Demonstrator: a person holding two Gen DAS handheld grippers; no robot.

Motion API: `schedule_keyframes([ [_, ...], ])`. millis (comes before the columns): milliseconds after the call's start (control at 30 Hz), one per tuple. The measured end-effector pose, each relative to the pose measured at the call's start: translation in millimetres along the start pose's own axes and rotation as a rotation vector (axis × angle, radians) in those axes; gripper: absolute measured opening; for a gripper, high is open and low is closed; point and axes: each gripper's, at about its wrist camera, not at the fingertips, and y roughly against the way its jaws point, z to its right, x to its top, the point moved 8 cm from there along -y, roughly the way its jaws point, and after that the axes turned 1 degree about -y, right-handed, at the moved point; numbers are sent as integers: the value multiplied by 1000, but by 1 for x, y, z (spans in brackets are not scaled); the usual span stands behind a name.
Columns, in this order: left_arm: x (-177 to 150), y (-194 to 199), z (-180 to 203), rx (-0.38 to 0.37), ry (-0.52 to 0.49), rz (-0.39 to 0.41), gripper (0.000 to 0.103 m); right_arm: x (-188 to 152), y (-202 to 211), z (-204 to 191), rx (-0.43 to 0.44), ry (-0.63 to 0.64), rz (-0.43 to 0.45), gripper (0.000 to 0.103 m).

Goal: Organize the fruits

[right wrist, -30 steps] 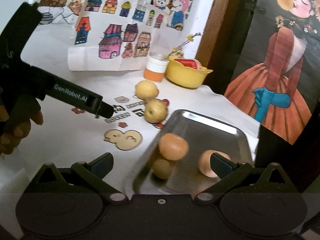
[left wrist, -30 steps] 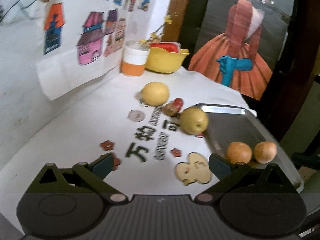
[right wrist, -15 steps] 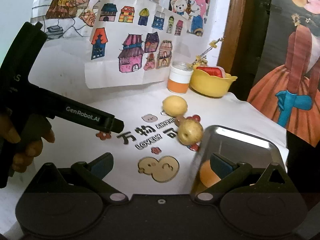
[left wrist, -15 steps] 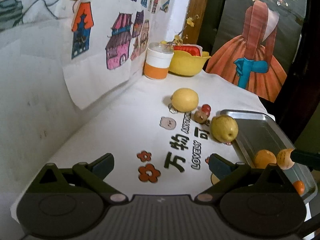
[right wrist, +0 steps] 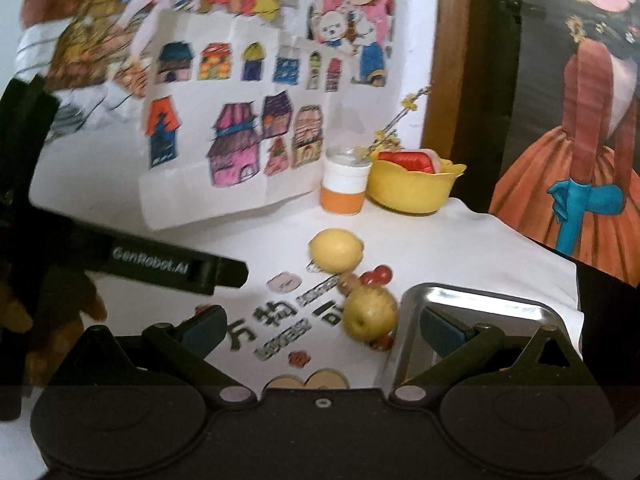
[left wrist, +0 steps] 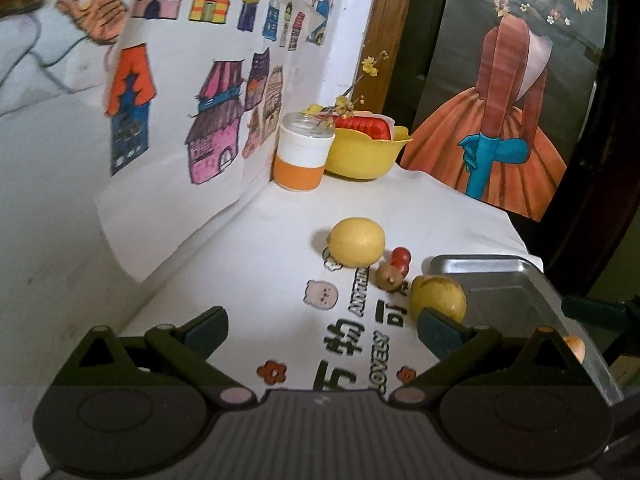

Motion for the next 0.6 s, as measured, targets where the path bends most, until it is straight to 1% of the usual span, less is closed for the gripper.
schedule_keyframes([
  [167,9,-18,4,-10,-7,-4,103,0,-18,12,-47,11,-7,102],
  [433,17,-48,5,-25,-7,-46,103,-7,-50,18,-41,22,-47,102],
  [500,19,-57,5,-26,-7,-60,102,-8,-57,19,-41,6,-60,102],
  [600,24,-69,6,-38,-6,-79,102,-9,-66,22,-45,-56,-72,102],
])
